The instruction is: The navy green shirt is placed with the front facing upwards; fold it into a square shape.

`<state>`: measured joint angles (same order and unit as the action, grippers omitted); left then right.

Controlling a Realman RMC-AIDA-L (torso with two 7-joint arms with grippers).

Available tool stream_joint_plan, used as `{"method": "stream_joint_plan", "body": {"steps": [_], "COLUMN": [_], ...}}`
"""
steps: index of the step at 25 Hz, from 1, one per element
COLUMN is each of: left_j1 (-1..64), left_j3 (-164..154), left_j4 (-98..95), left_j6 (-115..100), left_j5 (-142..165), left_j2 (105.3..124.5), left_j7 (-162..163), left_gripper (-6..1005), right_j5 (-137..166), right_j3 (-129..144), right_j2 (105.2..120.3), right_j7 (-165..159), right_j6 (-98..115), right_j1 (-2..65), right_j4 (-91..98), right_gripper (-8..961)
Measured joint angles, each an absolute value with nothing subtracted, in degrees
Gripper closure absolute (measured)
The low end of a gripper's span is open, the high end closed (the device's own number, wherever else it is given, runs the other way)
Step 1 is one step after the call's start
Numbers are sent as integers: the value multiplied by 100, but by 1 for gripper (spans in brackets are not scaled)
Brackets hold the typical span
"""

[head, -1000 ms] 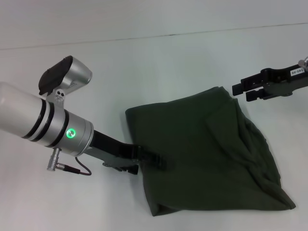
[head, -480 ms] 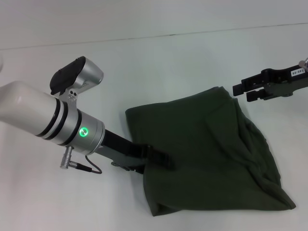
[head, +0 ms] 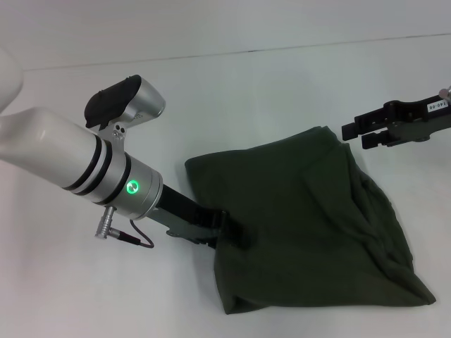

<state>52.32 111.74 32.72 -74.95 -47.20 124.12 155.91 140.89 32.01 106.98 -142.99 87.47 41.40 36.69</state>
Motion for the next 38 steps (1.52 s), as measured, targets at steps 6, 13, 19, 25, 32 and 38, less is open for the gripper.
{"method": "stream_joint_plan", "body": {"steps": [6, 13, 19, 25, 32, 38], "left_j1": [5235, 5229, 5239, 5139, 4798, 4486], "left_j3": [11164, 11151, 11084, 11113, 11150, 11657], "left_j4": [3262, 3277, 3290, 3538, 4060, 4230], "left_j6": [-7489, -7504, -7573, -7860, -8107, -8217], "left_j5": [-4720, -4720, -4720, -4719, -4503, -4027], "left_j2": [12409, 12409, 12408, 12322, 12067, 11855], "left_j7": [15648, 15653, 15641, 15602, 15830, 15897], "left_gripper": [527, 738, 789, 829, 843, 845], "right_j5": [14089, 14089, 14089, 14089, 14088, 14086], "right_j3": [3199, 3199, 3199, 3195, 3190, 3182], "right_j2": [10694, 10696, 10696, 10696, 10713, 10720], "right_j7": [-14290, -14290, -14290, -14293, -14314, -14340], "right_j6": [8735, 8745, 8731, 8731, 8734, 8753], "right_j1": [4139, 4140, 4140, 4140, 4140, 4140], "right_j4": [3661, 3655, 3655, 3656, 3647, 3648], "right_gripper": [324, 324, 324, 324, 324, 324]}}
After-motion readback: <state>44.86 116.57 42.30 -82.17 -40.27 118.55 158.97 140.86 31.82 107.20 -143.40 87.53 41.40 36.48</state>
